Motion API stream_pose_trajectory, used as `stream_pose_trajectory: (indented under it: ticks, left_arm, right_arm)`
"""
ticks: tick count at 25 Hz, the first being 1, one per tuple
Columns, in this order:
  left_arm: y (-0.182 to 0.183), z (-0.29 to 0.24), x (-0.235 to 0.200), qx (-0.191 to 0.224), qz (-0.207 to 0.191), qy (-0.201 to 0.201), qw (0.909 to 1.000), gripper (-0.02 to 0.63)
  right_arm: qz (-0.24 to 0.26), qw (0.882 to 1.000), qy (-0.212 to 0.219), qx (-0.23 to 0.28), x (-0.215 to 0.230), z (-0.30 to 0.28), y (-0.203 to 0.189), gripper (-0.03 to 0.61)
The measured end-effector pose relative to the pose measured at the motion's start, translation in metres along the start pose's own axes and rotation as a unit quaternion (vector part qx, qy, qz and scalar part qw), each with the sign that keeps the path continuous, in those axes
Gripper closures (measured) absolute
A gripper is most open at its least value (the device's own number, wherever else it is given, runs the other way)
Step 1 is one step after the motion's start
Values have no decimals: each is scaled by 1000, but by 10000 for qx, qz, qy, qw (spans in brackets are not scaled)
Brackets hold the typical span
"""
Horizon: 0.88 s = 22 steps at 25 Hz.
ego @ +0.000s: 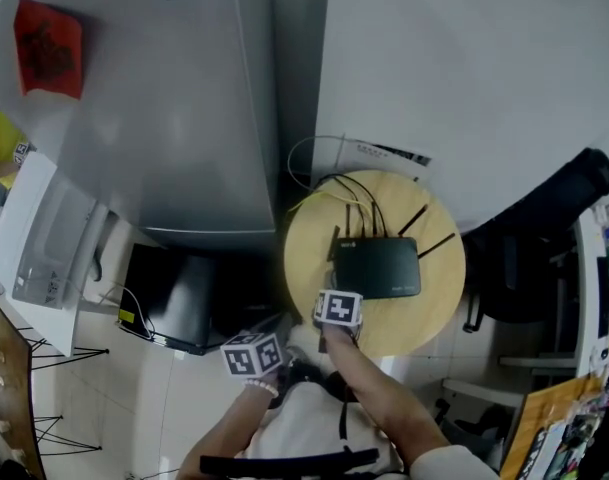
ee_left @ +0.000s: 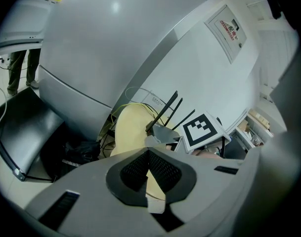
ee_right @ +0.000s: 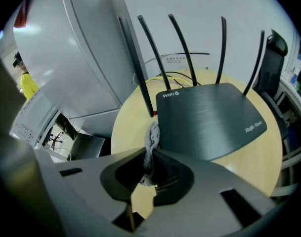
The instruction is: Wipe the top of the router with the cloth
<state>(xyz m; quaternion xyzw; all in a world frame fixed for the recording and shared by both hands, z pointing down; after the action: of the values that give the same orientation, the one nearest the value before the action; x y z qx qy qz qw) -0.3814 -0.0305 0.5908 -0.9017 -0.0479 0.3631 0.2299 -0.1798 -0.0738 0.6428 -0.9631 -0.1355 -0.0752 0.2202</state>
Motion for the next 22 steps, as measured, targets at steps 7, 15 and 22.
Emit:
stream_pose_trajectory:
  ticks: [7, 15, 22]
  left_arm:
    - [-18, -7, 25, -90, -53, -29, 9999, 615]
    - [-28, -17, 55, -90, -313, -61, 9995, 615]
    - [-1, -25, 110, 293, -1110, -216, 9932, 615]
  right_arm:
    - [201, 9993, 194, -237, 18, 14, -41, 534]
    - [206, 9928, 1097, -426, 52, 53, -63, 534]
    - [109, 9862, 1413, 859, 119, 154, -28, 536]
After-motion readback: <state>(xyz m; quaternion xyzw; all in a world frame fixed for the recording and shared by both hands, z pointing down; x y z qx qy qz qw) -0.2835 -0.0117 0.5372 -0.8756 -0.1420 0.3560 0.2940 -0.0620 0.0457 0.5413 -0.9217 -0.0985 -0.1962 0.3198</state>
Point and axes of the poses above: the fingertips, and each gripper's own axes: z backward along the fingers, x to its right, y out of its top, the point moved 10 cm from there along z, backward along the fingers, and after that the axes turned 5 degrees about -x, right-handed, at the moved point
